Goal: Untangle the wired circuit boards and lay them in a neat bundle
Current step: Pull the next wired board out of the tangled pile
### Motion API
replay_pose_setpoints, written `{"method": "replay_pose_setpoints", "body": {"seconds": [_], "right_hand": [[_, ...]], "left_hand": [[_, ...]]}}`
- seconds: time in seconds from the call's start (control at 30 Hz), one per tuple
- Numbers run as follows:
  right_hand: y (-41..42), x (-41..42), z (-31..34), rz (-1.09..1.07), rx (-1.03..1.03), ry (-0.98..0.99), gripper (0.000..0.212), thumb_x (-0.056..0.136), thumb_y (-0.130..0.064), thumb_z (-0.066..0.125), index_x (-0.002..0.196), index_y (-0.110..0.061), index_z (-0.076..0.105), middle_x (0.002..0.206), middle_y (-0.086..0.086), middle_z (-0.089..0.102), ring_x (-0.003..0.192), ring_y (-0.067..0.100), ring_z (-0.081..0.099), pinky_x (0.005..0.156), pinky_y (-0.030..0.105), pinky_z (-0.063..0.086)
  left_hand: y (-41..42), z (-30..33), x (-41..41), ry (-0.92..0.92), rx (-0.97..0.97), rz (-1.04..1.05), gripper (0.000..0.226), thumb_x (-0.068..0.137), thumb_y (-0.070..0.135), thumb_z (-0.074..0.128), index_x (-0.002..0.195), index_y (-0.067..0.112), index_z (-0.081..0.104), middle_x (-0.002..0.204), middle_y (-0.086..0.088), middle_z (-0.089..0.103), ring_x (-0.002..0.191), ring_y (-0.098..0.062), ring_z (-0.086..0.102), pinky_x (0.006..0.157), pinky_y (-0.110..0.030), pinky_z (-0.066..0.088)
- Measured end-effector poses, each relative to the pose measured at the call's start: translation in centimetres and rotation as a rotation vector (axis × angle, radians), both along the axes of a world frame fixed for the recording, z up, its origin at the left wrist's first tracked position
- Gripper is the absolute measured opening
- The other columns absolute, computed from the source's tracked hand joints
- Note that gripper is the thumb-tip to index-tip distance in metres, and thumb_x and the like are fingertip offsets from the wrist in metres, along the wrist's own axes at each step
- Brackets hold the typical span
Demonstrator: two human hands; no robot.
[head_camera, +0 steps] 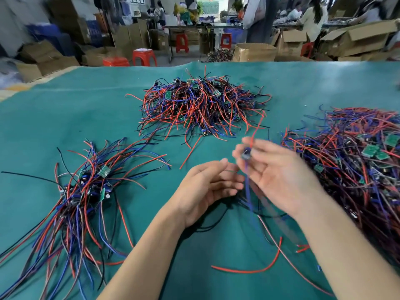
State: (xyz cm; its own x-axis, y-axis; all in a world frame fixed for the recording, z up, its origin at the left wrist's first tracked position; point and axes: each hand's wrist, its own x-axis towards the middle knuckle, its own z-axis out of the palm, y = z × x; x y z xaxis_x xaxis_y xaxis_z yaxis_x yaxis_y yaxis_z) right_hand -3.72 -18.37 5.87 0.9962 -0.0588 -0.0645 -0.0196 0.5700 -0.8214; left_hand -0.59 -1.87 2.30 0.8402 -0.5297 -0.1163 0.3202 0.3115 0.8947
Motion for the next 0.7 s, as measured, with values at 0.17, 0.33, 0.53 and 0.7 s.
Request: {"method": "replay_pose_setpoints", "body": {"seconds": [0.17, 0.33, 0.53, 0.7], "right_hand": [[1.3, 0.2, -1.6, -0.128, -0.359, -0.019, 0.024, 0.092, 0.011, 0.058, 0.107, -0.005, 0.069, 0.088, 0.01, 0.076, 0.072, 0.021, 0.067, 0.061, 0.027, 0.055], [0.9, 0.3, -2.1, -0.125, -0.336, -0.009, 0.02, 0.087, 0.007, 0.068, 0.103, -0.004, 0.072, 0.086, 0.011, 0.074, 0.07, 0.018, 0.069, 0.06, 0.023, 0.055], [0.4, 0.4, -2.5, -0.202, -0.494, -0.031, 0.014, 0.085, 0.001, 0.076, 0.096, -0.008, 0.076, 0.083, 0.011, 0.077, 0.072, 0.017, 0.07, 0.063, 0.023, 0.054], [-0.3, 0.7, -2.7, -0.34, -0.704, -0.109, 0.02, 0.088, 0.0, 0.074, 0.081, -0.018, 0.076, 0.076, 0.003, 0.078, 0.07, 0.013, 0.075, 0.056, 0.02, 0.053]], "left_hand": [[0.2, -0.4, -0.3, -0.088, 0.015, -0.041, 0.018, 0.09, 0.025, 0.063, 0.089, 0.01, 0.072, 0.084, -0.013, 0.07, 0.071, -0.017, 0.066, 0.064, -0.021, 0.052], [0.1, -0.8, -0.3, -0.131, 0.033, -0.036, 0.015, 0.087, 0.022, 0.065, 0.087, 0.009, 0.072, 0.08, -0.011, 0.07, 0.065, -0.014, 0.063, 0.059, -0.019, 0.049], [0.2, -1.1, 0.0, -0.186, 0.029, -0.075, 0.012, 0.087, 0.015, 0.064, 0.09, 0.008, 0.072, 0.089, -0.013, 0.071, 0.067, -0.013, 0.062, 0.056, -0.018, 0.043], [0.3, -1.3, 0.1, -0.162, 0.048, -0.115, 0.015, 0.093, 0.001, 0.056, 0.102, -0.003, 0.067, 0.093, -0.013, 0.074, 0.062, -0.011, 0.065, 0.053, -0.017, 0.045]]}}
